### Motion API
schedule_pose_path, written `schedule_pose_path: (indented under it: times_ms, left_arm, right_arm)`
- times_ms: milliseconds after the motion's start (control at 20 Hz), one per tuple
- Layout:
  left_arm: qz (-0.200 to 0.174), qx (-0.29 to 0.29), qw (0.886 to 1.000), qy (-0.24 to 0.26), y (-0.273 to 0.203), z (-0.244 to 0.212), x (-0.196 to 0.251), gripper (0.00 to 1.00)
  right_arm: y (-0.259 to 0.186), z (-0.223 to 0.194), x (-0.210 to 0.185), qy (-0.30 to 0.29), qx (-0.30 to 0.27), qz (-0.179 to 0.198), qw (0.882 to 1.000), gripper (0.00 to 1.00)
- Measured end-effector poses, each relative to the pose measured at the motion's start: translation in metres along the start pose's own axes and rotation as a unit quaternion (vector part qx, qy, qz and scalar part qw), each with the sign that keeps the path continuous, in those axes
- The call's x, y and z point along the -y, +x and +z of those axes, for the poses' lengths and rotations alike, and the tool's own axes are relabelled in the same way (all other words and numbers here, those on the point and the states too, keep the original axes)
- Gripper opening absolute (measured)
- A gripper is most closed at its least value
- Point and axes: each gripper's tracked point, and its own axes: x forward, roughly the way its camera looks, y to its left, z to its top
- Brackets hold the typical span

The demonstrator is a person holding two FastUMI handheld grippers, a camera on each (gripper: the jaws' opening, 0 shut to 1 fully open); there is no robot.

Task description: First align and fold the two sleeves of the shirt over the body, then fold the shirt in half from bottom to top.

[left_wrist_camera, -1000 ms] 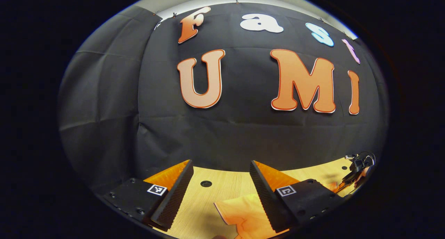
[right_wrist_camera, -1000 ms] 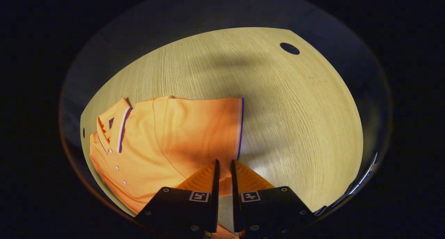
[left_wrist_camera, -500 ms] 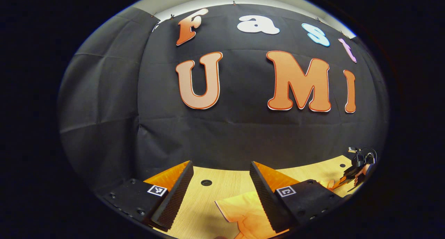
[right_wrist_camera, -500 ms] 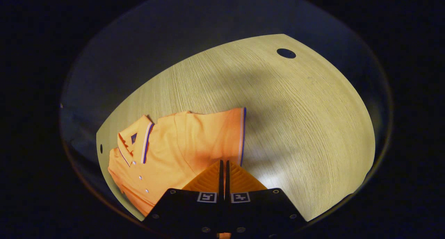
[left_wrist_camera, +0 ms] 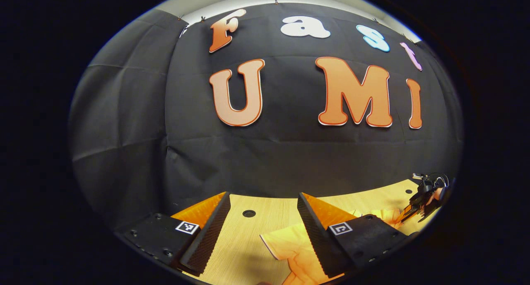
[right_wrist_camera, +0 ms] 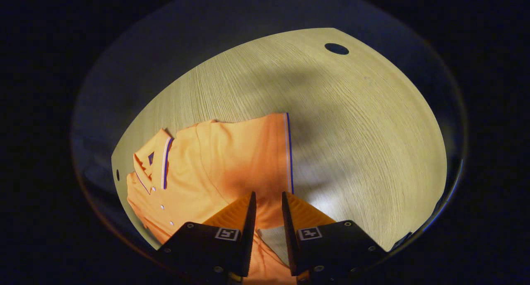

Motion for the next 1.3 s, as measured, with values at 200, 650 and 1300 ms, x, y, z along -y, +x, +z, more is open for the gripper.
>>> schedule_pose_path:
  times_ms: [200, 650, 1300]
  left_arm:
    - [0.009, -0.01, 1.0, 0.001, 0.004, -0.005, -0.004, 0.98]
    - [0.007, -0.011, 1.0, 0.007, 0.003, -0.006, 0.002, 0.97]
    - [0.011, -0.014, 1.0, -0.003, 0.0, -0.011, -0.008, 0.97]
  right_arm:
    - [0.014, 0.009, 0.01, -0.023, 0.006, -0.047, 0.999, 0.62]
    - [0.009, 0.011, -0.015, -0.029, 0.043, -0.01, 0.999, 0.07]
    - [-0.037, 0.02, -0.08, -0.07, 0.092, 0.059, 0.992, 0.07]
